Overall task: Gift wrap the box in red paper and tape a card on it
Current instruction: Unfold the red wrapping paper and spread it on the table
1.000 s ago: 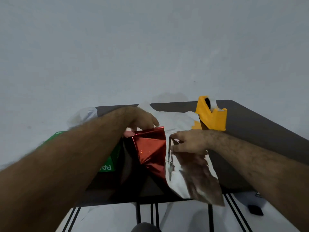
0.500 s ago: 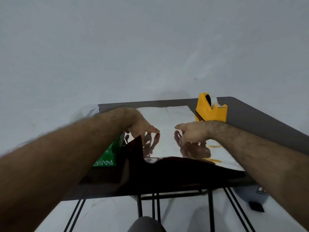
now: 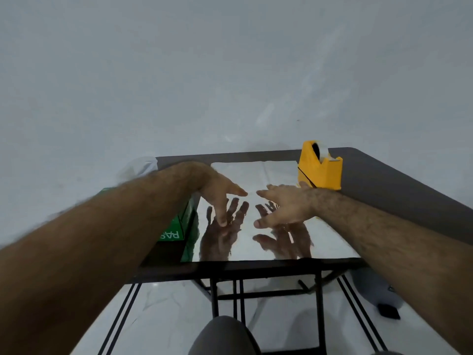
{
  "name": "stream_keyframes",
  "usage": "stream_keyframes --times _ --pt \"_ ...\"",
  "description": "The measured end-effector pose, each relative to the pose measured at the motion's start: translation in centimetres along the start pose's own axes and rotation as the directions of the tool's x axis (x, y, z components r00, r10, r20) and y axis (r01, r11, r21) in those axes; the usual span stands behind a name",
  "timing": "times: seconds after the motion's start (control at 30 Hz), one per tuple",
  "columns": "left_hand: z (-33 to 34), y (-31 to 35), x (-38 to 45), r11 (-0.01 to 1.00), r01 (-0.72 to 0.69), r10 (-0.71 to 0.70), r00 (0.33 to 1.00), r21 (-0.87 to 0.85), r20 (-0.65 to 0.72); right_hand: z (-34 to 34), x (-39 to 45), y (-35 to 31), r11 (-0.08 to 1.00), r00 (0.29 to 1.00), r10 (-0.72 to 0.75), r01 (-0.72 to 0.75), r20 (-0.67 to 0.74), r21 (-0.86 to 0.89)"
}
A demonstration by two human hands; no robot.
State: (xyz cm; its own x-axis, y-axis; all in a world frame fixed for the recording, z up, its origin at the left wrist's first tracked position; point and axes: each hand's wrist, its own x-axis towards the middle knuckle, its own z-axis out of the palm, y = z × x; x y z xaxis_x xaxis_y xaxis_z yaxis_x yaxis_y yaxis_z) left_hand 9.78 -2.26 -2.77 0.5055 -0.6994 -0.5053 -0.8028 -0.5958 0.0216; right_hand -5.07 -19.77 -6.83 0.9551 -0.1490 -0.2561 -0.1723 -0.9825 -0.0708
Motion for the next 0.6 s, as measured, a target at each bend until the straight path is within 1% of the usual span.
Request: stream_keyframes --times 0.1,0.17,0.23,0.3,0.4,0.47,0.53,0.6 --pt "0.0 0.2 -1.7 1.000 -0.019 0.018 0.995 -0.015 -0.093 0.4 -0.5 -0.8 0.998 0.999 -0.038 0.038 -0.017 0.040" --pt "0.2 -0.2 -3.4 0.999 -0.031 0.023 0.985 -0.043 -0.169 0.8 -0.6 -1.3 0.998 0.999 -0.052 0.051 0.017 0.044" --pt "0.5 -0.8 -5.4 0.997 -0.032 0.017 0.978 -0.065 -0.209 1.3 -0.6 -1.5 0.998 0.997 -0.057 0.055 0.052 0.039" --pt "1.3 -1.8 -8.0 0.995 -0.029 0.008 0.974 -0.092 -0.228 1.8 -0.8 -2.1 0.997 0.997 -0.075 0.074 0.031 0.037" --pt "2.5 -4.2 -11.1 0.987 -0.013 -0.029 0.966 -0.159 -0.258 2.3 -1.2 -3.1 0.990 0.990 -0.127 0.131 -0.061 0.059" --pt "3.3 -5.9 -12.5 0.976 -0.002 -0.061 0.957 -0.216 -0.283 2.5 -1.5 -3.9 0.985 0.983 -0.154 0.161 -0.097 0.058" --pt "4.5 -7.5 -13.7 0.966 0.031 -0.104 0.955 -0.255 -0.279 2.6 -1.6 -5.2 0.984 0.980 -0.165 0.170 -0.109 0.045" --pt "5.7 -8.7 -14.2 0.962 0.089 -0.154 0.957 -0.257 -0.245 2.7 -1.5 -6.3 0.984 0.978 -0.167 0.173 -0.125 0.040"
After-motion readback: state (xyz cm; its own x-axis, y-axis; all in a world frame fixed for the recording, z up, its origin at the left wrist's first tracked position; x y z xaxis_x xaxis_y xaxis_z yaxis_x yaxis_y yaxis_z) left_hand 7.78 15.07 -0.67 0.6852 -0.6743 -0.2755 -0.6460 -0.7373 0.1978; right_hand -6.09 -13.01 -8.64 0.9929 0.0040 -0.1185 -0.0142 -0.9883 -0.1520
